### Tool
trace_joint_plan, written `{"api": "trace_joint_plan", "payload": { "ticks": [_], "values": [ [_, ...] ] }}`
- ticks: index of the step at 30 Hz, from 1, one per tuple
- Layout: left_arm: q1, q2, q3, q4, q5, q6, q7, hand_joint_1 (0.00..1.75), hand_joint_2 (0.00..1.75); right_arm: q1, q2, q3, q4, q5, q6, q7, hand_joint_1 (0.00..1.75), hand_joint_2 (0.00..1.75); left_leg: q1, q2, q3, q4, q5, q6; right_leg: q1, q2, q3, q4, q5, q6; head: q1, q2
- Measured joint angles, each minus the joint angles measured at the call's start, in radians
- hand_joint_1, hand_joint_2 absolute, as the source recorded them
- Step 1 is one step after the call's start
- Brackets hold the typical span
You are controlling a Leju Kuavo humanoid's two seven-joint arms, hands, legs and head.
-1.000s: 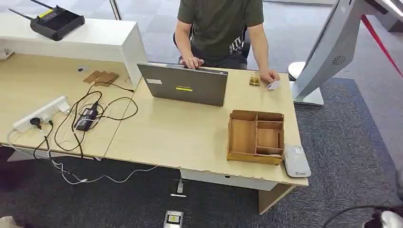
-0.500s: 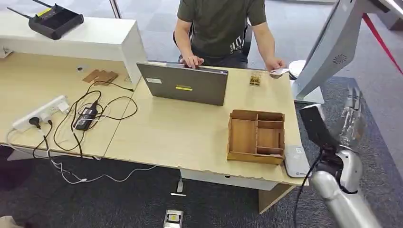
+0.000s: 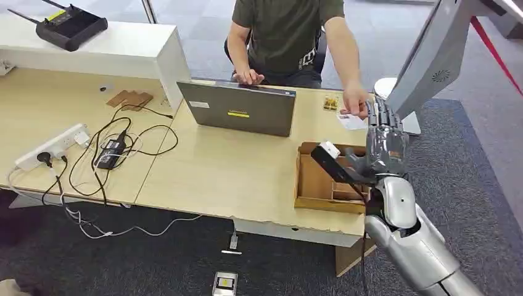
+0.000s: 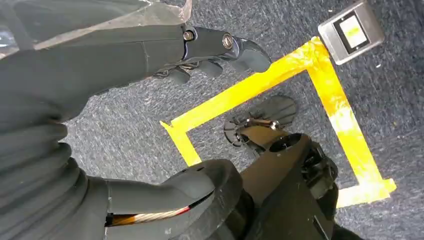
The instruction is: Pass the card to the sensor for recognition and then transmit it.
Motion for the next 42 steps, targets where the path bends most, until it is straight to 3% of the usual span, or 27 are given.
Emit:
{"api": "trace_joint_plan", "payload": {
  "ticks": [8, 9, 10, 11, 12, 19, 26, 32, 35, 42],
  "values": [
    [-0.011, -0.003, -0.008, 0.000, -0.016, -0.016, 0.018, 0.00, 1.75, -0.059, 0.055, 0.072, 0.092, 0.049, -0.008, 0.017, 0.00, 1.75, 0.000, 0.000, 0.000, 0.000, 0.000, 0.000, 0.000, 0.000, 0.000, 0.000, 0.000, 0.000, 0.000, 0.000],
    [-0.013, -0.004, -0.008, 0.000, -0.016, -0.019, 0.019, 0.00, 1.75, -0.065, 0.061, 0.078, 0.101, 0.054, 0.002, 0.018, 0.07, 1.75, 0.000, 0.000, 0.000, 0.000, 0.000, 0.000, 0.000, 0.000, 0.000, 0.000, 0.000, 0.000, 0.000, 0.000],
    [-0.015, -0.005, -0.009, 0.000, -0.017, -0.020, 0.021, 0.00, 1.75, -0.069, 0.065, 0.085, 0.110, 0.058, 0.011, 0.020, 1.24, 1.75, 0.000, 0.000, 0.000, 0.000, 0.000, 0.000, 0.000, 0.000, 0.000, 0.000, 0.000, 0.000, 0.000, 0.000],
    [-0.016, -0.005, -0.010, 0.000, -0.018, -0.021, 0.021, 0.00, 1.75, -0.074, 0.071, 0.091, 0.119, 0.063, 0.022, 0.023, 1.59, 1.75, 0.000, 0.000, 0.000, 0.000, 0.000, 0.000, 0.000, 0.000, 0.000, 0.000, 0.000, 0.000, 0.000, 0.000],
    [-0.017, -0.005, -0.012, 0.000, -0.019, -0.022, 0.024, 0.00, 1.75, -0.079, 0.075, 0.098, 0.128, 0.066, 0.029, 0.027, 1.64, 1.75, 0.000, 0.001, 0.000, 0.000, 0.000, 0.000, 0.000, 0.000, 0.000, 0.000, 0.000, 0.000, 0.000, 0.000],
    [-0.019, -0.006, -0.015, 0.000, -0.019, -0.027, 0.027, 0.00, 1.75, -0.093, 0.099, 0.128, 0.171, 0.075, 0.056, 0.039, 1.75, 1.75, 0.001, 0.001, 0.000, 0.000, 0.000, 0.000, 0.000, 0.000, -0.001, 0.000, 0.000, 0.000, 0.000, 0.000],
    [-0.019, -0.006, -0.017, 0.000, -0.022, -0.027, 0.027, 0.00, 1.75, -0.089, 0.102, 0.145, 0.170, 0.105, 0.106, 0.064, 1.75, 1.75, 0.001, 0.001, 0.000, 0.000, 0.000, 0.000, 0.000, 0.000, -0.001, 0.000, 0.000, 0.000, 0.000, 0.000],
    [-0.019, -0.006, -0.021, 0.000, -0.022, -0.030, 0.027, 0.00, 1.75, -0.075, 0.100, 0.145, 0.139, 0.106, 0.107, 0.068, 1.75, 1.75, 0.001, 0.001, 0.000, 0.000, 0.000, 0.000, 0.000, 0.001, -0.001, 0.000, 0.000, 0.000, 0.000, 0.000],
    [-0.019, -0.006, -0.021, 0.000, -0.022, -0.032, 0.027, 0.00, 1.75, -0.059, 0.097, 0.138, 0.113, 0.090, 0.074, 0.062, 1.75, 1.75, 0.001, 0.001, 0.000, 0.000, 0.000, 0.000, 0.000, 0.001, -0.002, 0.000, 0.000, 0.000, 0.000, 0.000],
    [-0.012, -0.005, -0.021, 0.000, -0.011, -0.027, 0.017, 0.00, 1.75, 0.011, 0.072, 0.088, 0.013, 0.042, -0.105, 0.039, 1.75, 1.75, 0.001, 0.001, 0.000, 0.001, 0.000, 0.000, 0.000, 0.001, -0.002, -0.001, 0.000, 0.000, 0.000, 0.000]
  ]
}}
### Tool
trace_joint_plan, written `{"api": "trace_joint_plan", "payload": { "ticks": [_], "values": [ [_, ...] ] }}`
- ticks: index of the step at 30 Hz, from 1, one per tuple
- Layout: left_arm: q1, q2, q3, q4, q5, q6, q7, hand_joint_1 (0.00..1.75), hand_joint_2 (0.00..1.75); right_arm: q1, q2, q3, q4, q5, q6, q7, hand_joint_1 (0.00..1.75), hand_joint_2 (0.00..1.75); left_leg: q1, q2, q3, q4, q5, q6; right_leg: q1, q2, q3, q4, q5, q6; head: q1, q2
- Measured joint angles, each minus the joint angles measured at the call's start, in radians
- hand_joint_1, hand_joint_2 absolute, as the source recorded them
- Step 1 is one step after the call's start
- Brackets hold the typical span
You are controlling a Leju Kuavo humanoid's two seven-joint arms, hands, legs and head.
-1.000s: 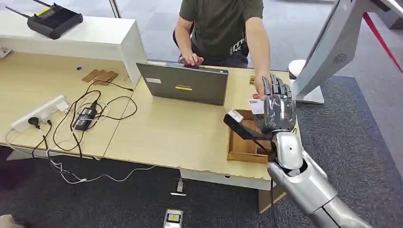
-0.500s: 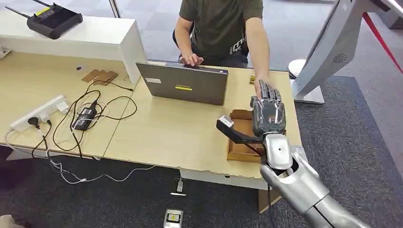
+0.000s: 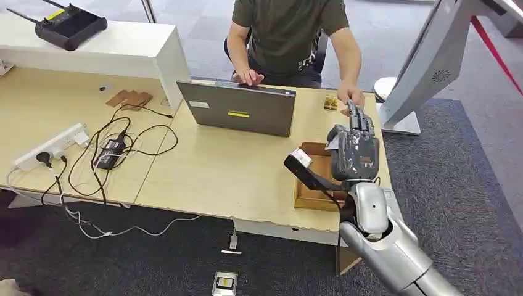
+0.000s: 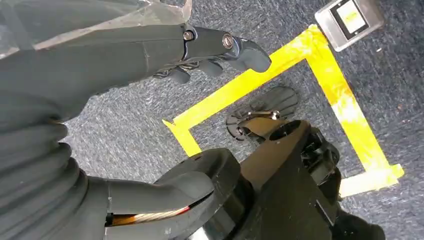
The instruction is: Pass the card to the sensor for recognition and then transmit it.
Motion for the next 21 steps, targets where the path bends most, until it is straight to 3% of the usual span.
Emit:
{"api": "trace_joint_plan", "payload": {
  "ticks": [7, 13, 21],
  "values": [
    [0.023, 0.008, 0.000, 0.000, 0.017, 0.019, -0.021, 0.00, 1.75, 0.130, -0.075, -0.093, -0.143, -0.009, -0.103, 0.012, 1.75, 1.75, 0.000, 0.001, 0.000, 0.000, -0.001, 0.000, 0.000, 0.001, 0.000, 0.000, 0.000, 0.000, 0.000, 0.000],
    [0.040, 0.013, 0.002, 0.000, 0.038, 0.039, -0.042, 0.00, 1.75, 0.231, -0.123, -0.165, -0.214, -0.033, -0.135, 0.015, 1.75, 1.75, 0.000, 0.001, 0.000, 0.000, -0.001, -0.001, 0.000, 0.001, 0.000, 0.000, 0.000, 0.000, 0.000, 0.000],
    [0.064, 0.018, 0.011, 0.000, 0.066, 0.060, -0.063, 0.00, 1.75, 0.302, -0.172, -0.236, -0.208, -0.230, -0.028, 0.053, 1.75, 1.75, 0.000, 0.001, 0.000, 0.000, -0.001, -0.001, 0.000, 0.002, 0.000, 0.000, 0.000, 0.000, 0.000, 0.000]
  ]
}}
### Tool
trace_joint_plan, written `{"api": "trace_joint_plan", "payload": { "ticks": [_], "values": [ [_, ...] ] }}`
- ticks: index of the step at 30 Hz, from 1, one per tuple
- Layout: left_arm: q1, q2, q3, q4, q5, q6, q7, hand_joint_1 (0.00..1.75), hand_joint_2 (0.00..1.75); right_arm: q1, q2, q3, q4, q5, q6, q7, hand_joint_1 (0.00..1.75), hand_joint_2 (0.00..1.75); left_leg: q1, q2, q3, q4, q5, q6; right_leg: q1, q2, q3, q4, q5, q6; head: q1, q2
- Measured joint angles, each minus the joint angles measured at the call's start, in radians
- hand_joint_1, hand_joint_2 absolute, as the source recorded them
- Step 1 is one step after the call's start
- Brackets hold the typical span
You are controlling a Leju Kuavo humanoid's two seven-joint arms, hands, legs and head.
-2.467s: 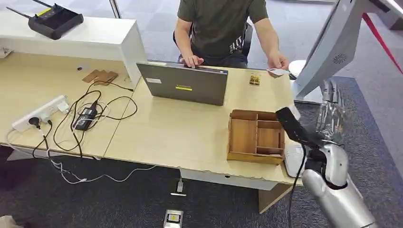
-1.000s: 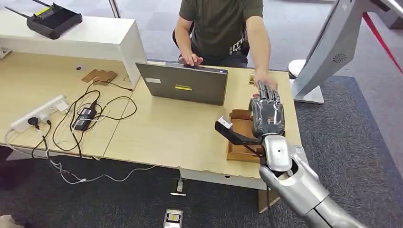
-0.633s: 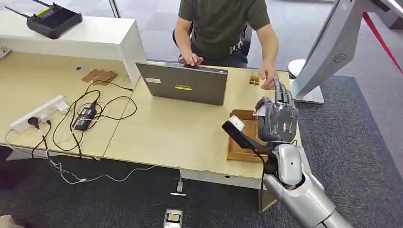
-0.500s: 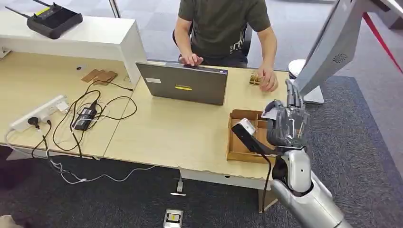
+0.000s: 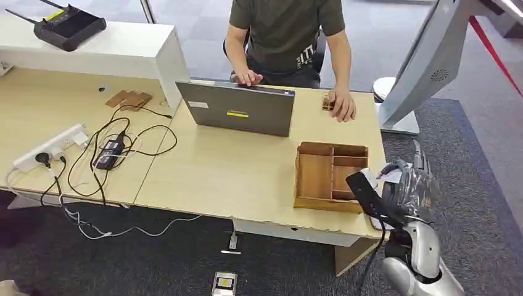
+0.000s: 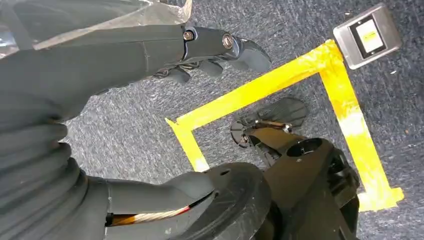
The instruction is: Pass the card to the sensor for recognition and then transmit it.
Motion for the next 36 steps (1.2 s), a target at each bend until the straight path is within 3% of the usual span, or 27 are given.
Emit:
{"api": "trace_joint_plan", "payload": {
  "ticks": [8, 14, 27, 36],
  "values": [
    [0.001, 0.004, 0.006, 0.000, 0.009, -0.007, 0.004, 0.00, 1.75, 0.006, -0.030, -0.031, 0.057, -0.144, 0.087, 0.031, 1.75, 1.75, 0.000, 0.000, 0.000, 0.000, 0.000, 0.000, 0.000, 0.000, 0.000, 0.000, 0.000, 0.000, 0.000, 0.000],
    [0.001, 0.007, 0.007, 0.000, 0.015, -0.014, 0.006, 0.00, 1.75, 0.016, -0.033, -0.078, 0.088, -0.118, 0.102, 0.031, 1.75, 1.75, 0.000, 0.000, 0.000, 0.000, 0.000, 0.000, 0.000, 0.000, 0.000, 0.000, 0.000, 0.000, 0.000, 0.000],
    [-0.004, 0.010, 0.007, 0.000, 0.010, -0.024, 0.019, 0.00, 1.75, 0.063, -0.035, -0.176, 0.100, -0.158, 0.294, 0.031, 1.75, 1.75, 0.000, 0.000, 0.000, 0.000, 0.000, 0.000, 0.000, 0.000, 0.000, 0.000, 0.000, 0.000, 0.000, 0.000],
    [-0.012, 0.013, 0.007, 0.000, 0.002, -0.025, 0.021, 0.00, 1.75, 0.067, -0.035, -0.171, 0.128, -0.190, 0.312, 0.031, 1.75, 1.75, 0.000, 0.000, 0.000, 0.000, 0.000, 0.000, 0.000, 0.000, 0.000, 0.000, 0.000, 0.000, 0.000, 0.000]
  ]
}}
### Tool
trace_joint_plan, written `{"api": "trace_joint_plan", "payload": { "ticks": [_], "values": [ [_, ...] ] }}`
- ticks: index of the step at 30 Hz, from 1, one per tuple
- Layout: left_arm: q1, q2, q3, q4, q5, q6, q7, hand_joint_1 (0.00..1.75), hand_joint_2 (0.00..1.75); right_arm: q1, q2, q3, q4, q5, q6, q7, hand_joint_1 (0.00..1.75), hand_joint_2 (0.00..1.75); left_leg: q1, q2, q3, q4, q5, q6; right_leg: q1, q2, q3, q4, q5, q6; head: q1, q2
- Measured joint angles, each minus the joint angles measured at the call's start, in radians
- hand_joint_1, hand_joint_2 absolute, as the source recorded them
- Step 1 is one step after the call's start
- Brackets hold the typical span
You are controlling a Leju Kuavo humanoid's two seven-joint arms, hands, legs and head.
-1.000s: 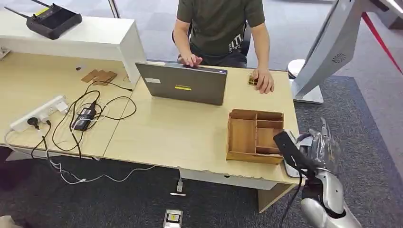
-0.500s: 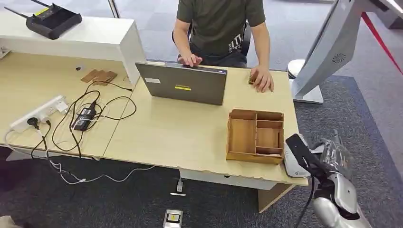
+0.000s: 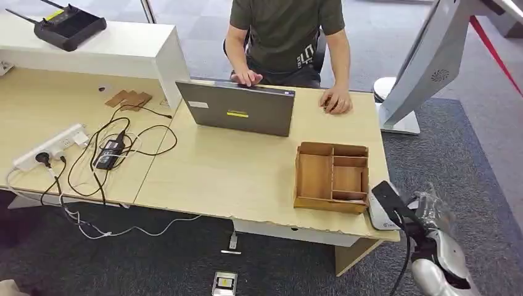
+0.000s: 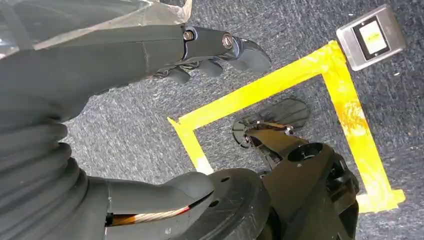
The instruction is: Pass the card to the sensor for recognition and then transmit it.
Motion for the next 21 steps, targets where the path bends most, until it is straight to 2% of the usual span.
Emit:
{"api": "trace_joint_plan", "payload": {
  "ticks": [21],
  "values": [
    [-0.004, 0.000, 0.000, 0.000, -0.001, 0.001, -0.001, 0.00, 1.75, -0.013, 0.033, 0.055, 0.066, -0.049, -0.001, 0.000, 1.75, 1.75, 0.000, 0.000, 0.000, 0.000, 0.000, 0.000, 0.000, 0.000, 0.000, 0.000, 0.000, 0.000, 0.000, 0.000]
  ]
}}
